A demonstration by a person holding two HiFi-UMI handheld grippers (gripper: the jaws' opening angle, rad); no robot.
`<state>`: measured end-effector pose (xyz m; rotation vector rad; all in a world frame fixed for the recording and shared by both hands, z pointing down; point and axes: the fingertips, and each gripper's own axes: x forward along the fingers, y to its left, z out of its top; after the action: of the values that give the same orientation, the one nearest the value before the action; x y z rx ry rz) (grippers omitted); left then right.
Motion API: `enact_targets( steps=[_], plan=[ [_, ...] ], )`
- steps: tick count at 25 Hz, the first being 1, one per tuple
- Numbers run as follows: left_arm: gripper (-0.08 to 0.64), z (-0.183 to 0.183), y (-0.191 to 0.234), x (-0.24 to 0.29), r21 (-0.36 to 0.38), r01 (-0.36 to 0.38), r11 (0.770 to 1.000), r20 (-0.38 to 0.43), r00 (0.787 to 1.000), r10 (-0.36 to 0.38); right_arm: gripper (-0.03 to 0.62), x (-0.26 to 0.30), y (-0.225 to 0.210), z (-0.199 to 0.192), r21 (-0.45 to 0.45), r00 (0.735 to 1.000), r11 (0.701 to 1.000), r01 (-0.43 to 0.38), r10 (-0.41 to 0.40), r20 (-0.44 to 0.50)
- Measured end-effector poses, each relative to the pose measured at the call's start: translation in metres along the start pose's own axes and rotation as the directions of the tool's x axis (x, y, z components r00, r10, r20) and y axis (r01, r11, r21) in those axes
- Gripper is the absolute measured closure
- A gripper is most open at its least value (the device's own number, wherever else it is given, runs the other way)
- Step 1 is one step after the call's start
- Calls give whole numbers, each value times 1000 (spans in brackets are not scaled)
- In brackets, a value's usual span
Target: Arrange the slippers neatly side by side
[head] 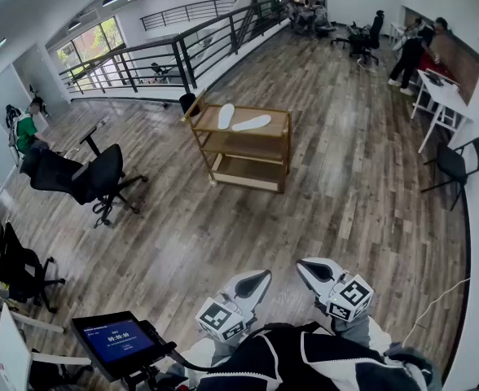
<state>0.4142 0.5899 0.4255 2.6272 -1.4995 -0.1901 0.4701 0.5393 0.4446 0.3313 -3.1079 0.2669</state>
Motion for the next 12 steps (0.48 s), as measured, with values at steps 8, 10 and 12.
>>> enact_targets(
  steps=[8,10,12],
  plan=[
    [541,1,-4,-9,11,8,1000,7,1000,-8,591,-2,12,-6,-10,1000,1000,3,-3,-15],
    [541,2,-4,-11,13,9,1000,13,1000,-9,591,1,13,-4,-7,1000,1000,1,-1,-6],
    [541,5,-4,-12,15,7,1000,11,1000,-7,588,4,13,1,6,1000,1000,4,-4,12]
  ],
)
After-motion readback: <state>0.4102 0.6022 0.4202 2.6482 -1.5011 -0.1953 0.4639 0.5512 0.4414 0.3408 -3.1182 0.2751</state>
